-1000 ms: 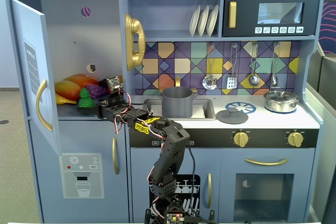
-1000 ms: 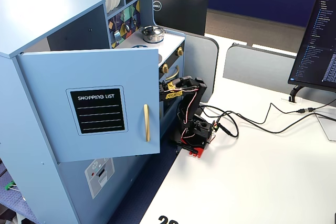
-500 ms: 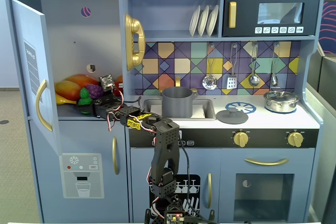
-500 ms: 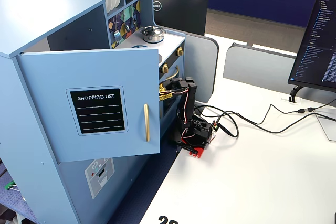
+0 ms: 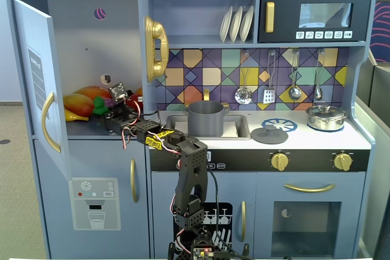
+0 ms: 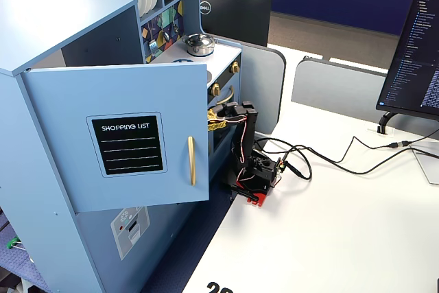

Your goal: Pick up the green pineapple from the left cabinet and place it in the gray recipient

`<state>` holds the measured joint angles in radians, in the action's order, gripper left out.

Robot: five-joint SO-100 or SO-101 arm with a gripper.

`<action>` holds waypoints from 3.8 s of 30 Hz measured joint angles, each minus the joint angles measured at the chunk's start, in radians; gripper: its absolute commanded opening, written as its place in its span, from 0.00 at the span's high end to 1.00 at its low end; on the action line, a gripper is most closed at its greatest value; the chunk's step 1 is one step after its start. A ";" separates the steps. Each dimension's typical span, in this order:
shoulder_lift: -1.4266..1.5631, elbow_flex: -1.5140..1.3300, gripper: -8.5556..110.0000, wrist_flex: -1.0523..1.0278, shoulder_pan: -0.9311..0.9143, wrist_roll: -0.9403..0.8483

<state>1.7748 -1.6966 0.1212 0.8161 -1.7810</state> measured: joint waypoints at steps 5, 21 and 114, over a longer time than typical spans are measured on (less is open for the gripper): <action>0.298 -0.164 0.93 -0.084 0.041 -0.020; 0.992 -0.396 0.93 -0.288 -0.445 -0.012; 1.410 -1.305 0.89 -1.476 -0.819 0.247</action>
<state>3.1845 -3.0020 -1.3545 -0.0031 -1.5340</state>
